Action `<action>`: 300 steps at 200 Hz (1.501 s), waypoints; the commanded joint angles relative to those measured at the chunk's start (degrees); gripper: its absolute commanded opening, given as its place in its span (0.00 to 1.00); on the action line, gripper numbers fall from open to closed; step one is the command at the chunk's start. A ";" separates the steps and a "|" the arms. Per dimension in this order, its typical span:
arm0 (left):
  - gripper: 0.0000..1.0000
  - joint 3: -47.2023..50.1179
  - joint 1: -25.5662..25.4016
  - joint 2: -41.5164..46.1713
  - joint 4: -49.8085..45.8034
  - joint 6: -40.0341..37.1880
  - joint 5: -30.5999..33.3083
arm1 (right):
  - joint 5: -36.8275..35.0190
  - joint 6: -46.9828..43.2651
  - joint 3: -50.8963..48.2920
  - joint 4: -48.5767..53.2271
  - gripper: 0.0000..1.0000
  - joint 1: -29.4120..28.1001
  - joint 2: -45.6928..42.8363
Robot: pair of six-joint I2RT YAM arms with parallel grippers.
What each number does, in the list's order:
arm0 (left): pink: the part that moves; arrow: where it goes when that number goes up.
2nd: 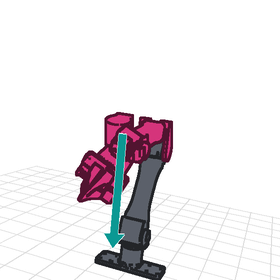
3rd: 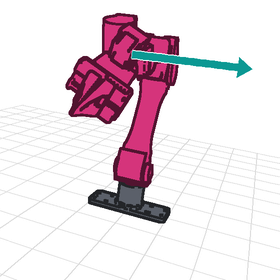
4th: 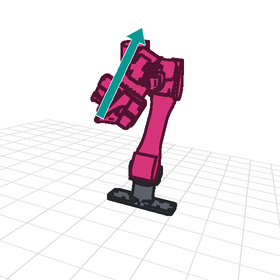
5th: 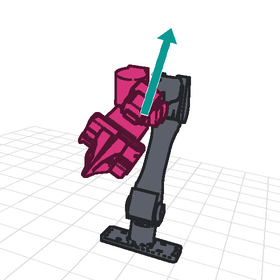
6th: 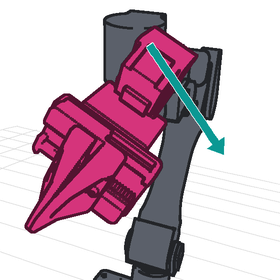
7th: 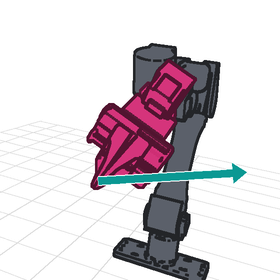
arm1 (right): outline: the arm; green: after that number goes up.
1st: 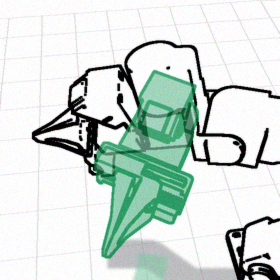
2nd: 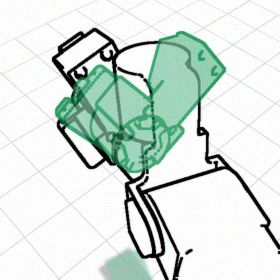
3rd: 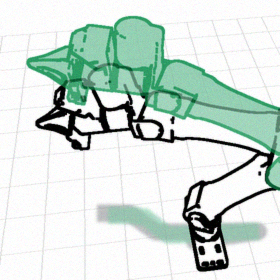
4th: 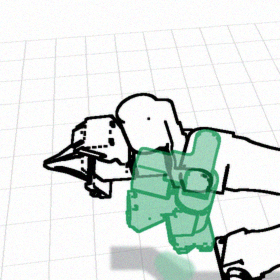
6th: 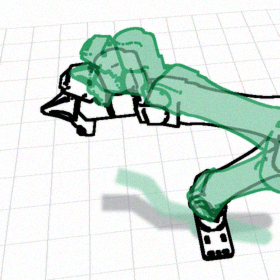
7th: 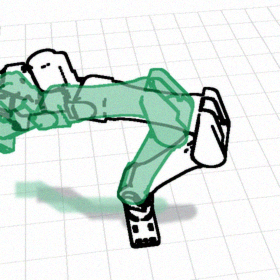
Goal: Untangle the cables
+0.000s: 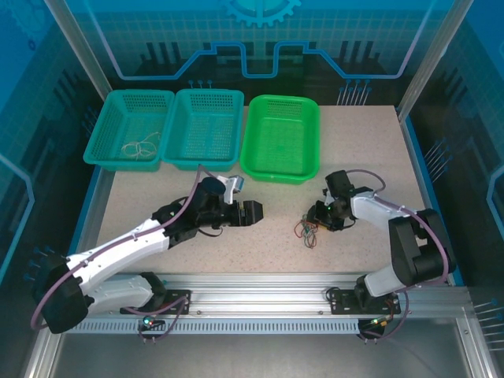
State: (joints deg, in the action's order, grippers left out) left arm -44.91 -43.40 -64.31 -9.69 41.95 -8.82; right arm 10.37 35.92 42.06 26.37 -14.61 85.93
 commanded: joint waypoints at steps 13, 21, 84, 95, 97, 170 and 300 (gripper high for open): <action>0.73 -4.36 -0.15 0.27 -3.77 -3.12 5.39 | -1.94 -4.12 1.23 0.24 0.01 -1.47 -0.78; 0.73 -4.77 -0.01 0.53 -4.61 -3.73 5.68 | -0.90 -5.19 0.89 -0.29 0.00 -1.52 -2.40; 0.74 -4.36 5.43 0.35 -4.28 -6.99 -6.34 | 21.00 -15.89 0.00 -6.06 0.00 -5.89 -18.24; 0.74 -4.98 5.50 -0.26 -3.86 -6.37 -7.34 | 22.98 -16.65 0.69 -6.31 0.00 -7.41 -19.57; 0.73 -4.99 5.49 -0.39 -3.63 -6.23 -7.50 | 23.26 -16.76 0.84 -6.37 0.00 -7.68 -19.77; 0.43 -1.25 5.50 -8.09 9.27 1.02 -15.07 | 24.49 -13.54 3.73 -8.97 0.00 -12.93 -20.55; 0.30 4.37 4.48 -13.39 23.66 -4.86 -17.72 | 26.26 -12.96 5.21 -9.41 0.00 -14.90 -18.70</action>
State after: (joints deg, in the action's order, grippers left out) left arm -41.10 -38.48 -77.25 10.63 38.48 -26.00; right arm 35.20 22.46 45.15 18.33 -28.60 66.81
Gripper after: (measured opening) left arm 0.395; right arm 0.052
